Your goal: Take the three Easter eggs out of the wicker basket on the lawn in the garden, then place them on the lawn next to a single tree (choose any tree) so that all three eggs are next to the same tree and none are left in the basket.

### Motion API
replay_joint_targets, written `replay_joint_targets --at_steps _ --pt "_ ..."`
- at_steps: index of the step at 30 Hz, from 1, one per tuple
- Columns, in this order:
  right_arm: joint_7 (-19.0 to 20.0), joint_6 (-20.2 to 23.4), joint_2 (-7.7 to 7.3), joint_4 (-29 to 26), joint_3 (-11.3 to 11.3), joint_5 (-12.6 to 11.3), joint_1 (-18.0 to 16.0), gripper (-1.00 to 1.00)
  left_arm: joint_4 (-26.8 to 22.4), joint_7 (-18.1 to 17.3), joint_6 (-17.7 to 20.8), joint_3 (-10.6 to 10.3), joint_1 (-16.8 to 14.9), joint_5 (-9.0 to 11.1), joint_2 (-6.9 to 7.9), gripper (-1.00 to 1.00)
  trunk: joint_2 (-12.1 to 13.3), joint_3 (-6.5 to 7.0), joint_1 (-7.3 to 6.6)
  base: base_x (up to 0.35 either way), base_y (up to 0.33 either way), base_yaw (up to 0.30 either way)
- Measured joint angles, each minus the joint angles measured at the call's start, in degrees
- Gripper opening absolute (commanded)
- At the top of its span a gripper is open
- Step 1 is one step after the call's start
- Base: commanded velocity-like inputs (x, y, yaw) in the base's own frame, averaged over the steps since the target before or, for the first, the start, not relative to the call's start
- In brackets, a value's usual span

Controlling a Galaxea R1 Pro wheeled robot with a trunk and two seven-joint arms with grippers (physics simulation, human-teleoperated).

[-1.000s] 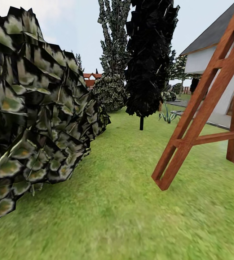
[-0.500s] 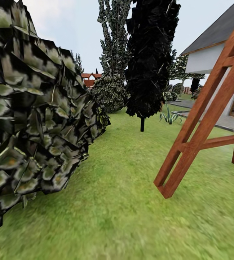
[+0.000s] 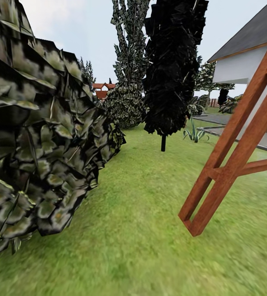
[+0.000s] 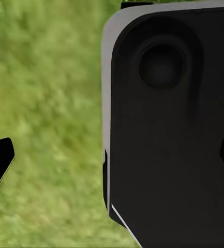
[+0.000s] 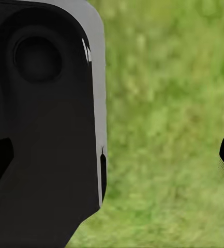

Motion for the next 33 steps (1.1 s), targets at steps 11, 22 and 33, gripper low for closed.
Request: replay_joint_targets --at_steps 11,22,33 --pt "0.00 0.00 0.00 0.00 0.00 -0.01 0.00 1.00 0.02 0.00 -0.02 0.00 0.00 0.00 0.00 1.00 0.00 0.00 0.00 0.334 0.000 0.000" --pt "0.00 -0.01 0.00 0.00 0.00 0.01 0.00 1.00 0.02 0.00 -0.01 0.00 0.00 0.00 0.00 1.00 0.00 0.00 0.00 0.334 0.000 0.000" --pt "0.00 0.00 0.00 -0.08 0.00 0.01 0.00 1.00 0.01 0.00 0.05 0.00 0.00 0.00 0.00 1.00 0.00 0.00 0.00 0.334 0.000 0.000"
